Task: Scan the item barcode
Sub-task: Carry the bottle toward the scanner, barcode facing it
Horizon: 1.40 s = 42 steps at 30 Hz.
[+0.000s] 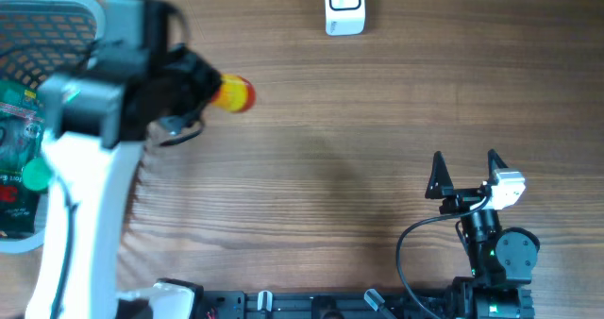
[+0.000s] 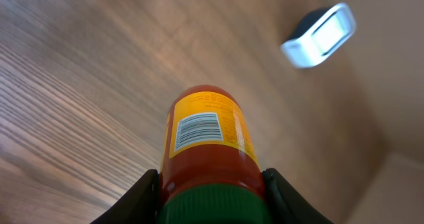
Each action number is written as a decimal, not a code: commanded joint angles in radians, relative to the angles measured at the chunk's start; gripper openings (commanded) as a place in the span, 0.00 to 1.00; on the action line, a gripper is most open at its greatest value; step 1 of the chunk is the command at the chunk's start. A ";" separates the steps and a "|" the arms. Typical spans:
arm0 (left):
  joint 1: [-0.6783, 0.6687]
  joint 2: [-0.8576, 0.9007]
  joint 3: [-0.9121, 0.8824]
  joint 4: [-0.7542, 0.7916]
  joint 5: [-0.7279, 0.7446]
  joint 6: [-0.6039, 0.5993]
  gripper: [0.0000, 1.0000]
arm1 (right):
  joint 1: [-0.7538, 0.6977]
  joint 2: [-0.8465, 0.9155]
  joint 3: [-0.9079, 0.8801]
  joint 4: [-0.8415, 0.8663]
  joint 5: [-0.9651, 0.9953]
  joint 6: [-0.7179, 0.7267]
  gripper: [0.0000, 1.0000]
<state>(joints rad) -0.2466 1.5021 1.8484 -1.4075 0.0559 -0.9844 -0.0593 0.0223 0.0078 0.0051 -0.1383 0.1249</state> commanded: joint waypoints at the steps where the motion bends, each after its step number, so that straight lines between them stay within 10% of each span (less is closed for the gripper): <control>1: -0.074 0.104 0.005 0.008 -0.062 0.011 0.32 | 0.006 0.000 -0.002 0.003 -0.005 -0.018 1.00; 15: -0.183 0.421 0.005 0.060 -0.089 -0.174 0.34 | 0.006 0.000 -0.002 0.003 -0.005 -0.018 1.00; 42: -0.406 0.541 0.002 0.265 -0.163 -0.176 0.42 | 0.006 0.000 -0.002 0.003 -0.005 -0.018 1.00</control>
<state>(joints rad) -0.6334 2.0350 1.8484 -1.1637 -0.0853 -1.1439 -0.0593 0.0223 0.0078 0.0051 -0.1379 0.1253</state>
